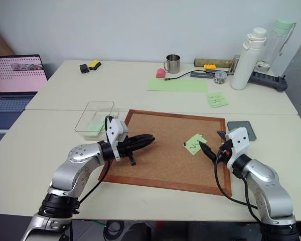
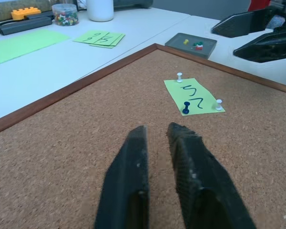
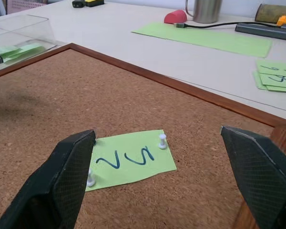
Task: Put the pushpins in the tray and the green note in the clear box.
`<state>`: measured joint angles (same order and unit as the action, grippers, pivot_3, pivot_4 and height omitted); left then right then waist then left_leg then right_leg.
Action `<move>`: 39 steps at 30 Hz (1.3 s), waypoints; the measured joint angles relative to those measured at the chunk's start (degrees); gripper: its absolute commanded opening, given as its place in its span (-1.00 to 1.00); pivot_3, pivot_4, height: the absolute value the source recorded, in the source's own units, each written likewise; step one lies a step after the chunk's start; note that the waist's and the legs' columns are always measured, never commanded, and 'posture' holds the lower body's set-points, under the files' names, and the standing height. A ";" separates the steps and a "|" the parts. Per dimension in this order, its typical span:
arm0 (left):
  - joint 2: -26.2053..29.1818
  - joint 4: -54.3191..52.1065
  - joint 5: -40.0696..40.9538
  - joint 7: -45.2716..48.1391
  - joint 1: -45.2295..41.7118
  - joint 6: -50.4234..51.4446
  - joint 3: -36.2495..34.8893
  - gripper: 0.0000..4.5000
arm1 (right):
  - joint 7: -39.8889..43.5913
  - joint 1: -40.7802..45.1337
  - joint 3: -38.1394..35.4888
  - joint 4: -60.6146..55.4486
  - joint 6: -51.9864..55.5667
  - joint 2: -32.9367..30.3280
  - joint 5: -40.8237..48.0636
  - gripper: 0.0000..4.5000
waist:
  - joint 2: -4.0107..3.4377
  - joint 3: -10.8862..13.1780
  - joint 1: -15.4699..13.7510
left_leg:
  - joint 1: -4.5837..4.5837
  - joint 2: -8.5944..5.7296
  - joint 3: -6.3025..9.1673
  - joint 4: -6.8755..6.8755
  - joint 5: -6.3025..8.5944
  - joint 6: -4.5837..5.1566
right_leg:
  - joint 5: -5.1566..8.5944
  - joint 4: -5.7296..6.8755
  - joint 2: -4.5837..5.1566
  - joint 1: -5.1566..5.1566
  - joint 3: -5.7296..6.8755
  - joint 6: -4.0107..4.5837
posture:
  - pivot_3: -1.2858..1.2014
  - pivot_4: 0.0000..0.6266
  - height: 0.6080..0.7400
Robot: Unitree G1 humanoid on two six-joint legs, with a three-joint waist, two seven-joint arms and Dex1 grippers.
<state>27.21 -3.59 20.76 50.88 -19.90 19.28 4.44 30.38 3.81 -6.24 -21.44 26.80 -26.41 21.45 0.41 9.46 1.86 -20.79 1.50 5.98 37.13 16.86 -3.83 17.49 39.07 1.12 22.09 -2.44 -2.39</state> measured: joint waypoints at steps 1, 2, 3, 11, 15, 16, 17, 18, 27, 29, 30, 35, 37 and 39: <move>-0.21 0.06 -0.60 -0.01 -0.01 -0.23 0.46 -0.96 | 0.10 0.83 0.88 1.02 -0.02 0.12 -0.06 0.95 | 0.00 0.00 0.01 | 0.00 0.00 -0.01 0.00 0.00 0.00 | 0.00 0.00 0.00 0.00 -0.01 0.00 | 0.03 -0.52 1.00; -0.47 0.23 -0.88 0.02 0.04 -0.75 1.19 -0.96 | 0.18 1.44 1.38 1.83 -0.03 0.22 -0.29 0.95 | 0.00 0.00 0.00 | -0.01 0.00 0.00 0.00 0.00 0.00 | 0.00 -0.01 0.00 0.00 0.00 0.00 | 0.03 -0.52 1.00; -0.70 0.84 -1.34 0.04 0.02 -1.13 1.66 -0.96 | 0.19 2.64 2.16 3.03 -0.07 0.35 -0.78 0.95 | 0.00 0.00 0.02 | 0.01 -0.01 -0.02 0.01 0.00 0.00 | 0.00 0.00 0.00 0.00 -0.02 0.00 | 0.03 -0.52 1.00; -2.77 8.23 -5.42 0.99 0.63 -3.83 5.74 -0.96 | -0.05 9.01 6.68 11.86 -1.43 2.93 -4.55 0.95 | -0.01 0.00 0.04 | 0.00 -0.01 -0.03 0.00 0.00 0.00 | 0.00 0.00 0.00 0.04 -0.01 0.00 | 0.03 -0.52 1.00; -2.73 10.37 -8.22 1.17 0.35 -7.38 7.33 -0.96 | -0.55 11.00 8.20 16.63 -1.73 4.40 -6.49 0.95 | -0.08 -0.06 0.03 | 0.02 -0.01 -0.03 0.02 0.00 0.00 | 0.00 0.01 0.01 0.00 -0.02 0.00 | 0.03 -0.52 1.00; -2.74 10.60 -8.55 1.14 0.24 -7.93 7.59 -0.96 | -0.66 11.50 8.36 17.50 -1.82 4.61 -6.82 0.95 | -0.10 -0.07 0.02 | 0.02 -0.02 -0.03 0.03 0.00 0.00 | -0.01 0.02 0.02 0.00 -0.02 0.00 | 0.03 -0.52 1.00; -2.74 10.64 -8.74 1.15 0.29 -8.33 7.63 -0.96 | -0.69 11.89 8.47 18.15 -1.98 4.79 -6.92 0.95 | -0.10 -0.07 0.02 | 0.02 -0.01 -0.03 0.03 0.00 0.00 | -0.01 0.01 0.02 0.00 -0.02 0.00 | 0.03 -0.52 1.00; -2.77 10.66 -8.87 1.14 0.30 -8.49 7.63 -0.96 | -0.72 12.50 8.50 19.12 -2.27 5.06 -7.01 0.95 | -0.10 -0.07 0.03 | 0.02 -0.02 -0.03 0.03 0.00 0.00 | -0.01 0.01 0.02 0.00 -0.02 0.00 | 0.03 -0.52 1.00; -2.76 9.52 -9.24 1.06 1.08 -8.14 7.72 -1.00 | -0.75 14.24 8.05 22.39 -3.29 7.16 -7.14 0.30 | -0.10 -0.07 0.05 | 0.02 -0.01 -0.02 0.03 0.00 0.00 | 0.00 0.01 0.02 0.00 -0.01 0.00 | 0.03 -0.52 1.00; -2.68 8.49 -9.29 1.11 1.57 -7.43 7.78 -1.00 | -0.76 14.58 7.73 22.94 -3.69 7.28 -7.14 0.09 | -0.11 -0.07 0.05 | 0.02 0.00 -0.01 0.02 0.00 0.00 | 0.00 0.01 0.02 0.00 0.00 0.00 | 0.03 -0.52 1.00; -2.67 8.22 -9.29 1.13 1.68 -7.19 7.82 -1.00 | -0.78 14.63 7.52 23.04 -3.85 7.33 -7.14 0.03 | -0.10 -0.07 0.05 | 0.02 0.00 -0.01 0.02 0.00 0.00 | 0.00 0.01 0.02 0.00 0.00 0.00 | 0.03 -0.52 1.00; -2.67 7.98 -9.29 1.26 1.58 -6.46 7.81 -1.00 | -1.73 14.70 7.35 25.24 -6.26 7.33 -8.10 -0.47 | -0.10 -0.08 0.05 | 0.02 -0.01 -0.02 0.02 0.00 0.00 | -0.01 0.01 0.02 0.00 -0.01 0.00 | 0.03 -0.52 1.00; -2.65 7.96 -9.30 1.42 1.33 -5.94 7.82 -1.00 | -2.12 14.86 7.33 25.97 -7.60 7.32 -8.91 -0.68 | -0.10 -0.08 0.06 | 0.02 -0.01 -0.02 0.02 0.00 0.00 | -0.01 0.01 0.02 0.00 -0.01 0.00 | 0.03 -0.52 1.00; -2.64 7.96 -9.35 1.60 1.21 -5.78 7.83 -1.00 | -2.55 14.94 7.14 26.51 -8.39 7.30 -9.08 -0.87 | -0.10 -0.07 0.05 | 0.01 -0.01 -0.03 0.03 0.00 0.00 | -0.01 0.01 0.02 0.00 -0.02 0.00 | 0.03 -0.52 1.00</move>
<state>24.56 4.37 11.42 52.48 -18.68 13.49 12.27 27.83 18.75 0.90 5.07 18.42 -19.11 12.37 0.31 9.38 1.92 -20.78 1.49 5.96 37.16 16.86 -3.83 17.49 39.08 1.14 22.09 -2.46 -2.39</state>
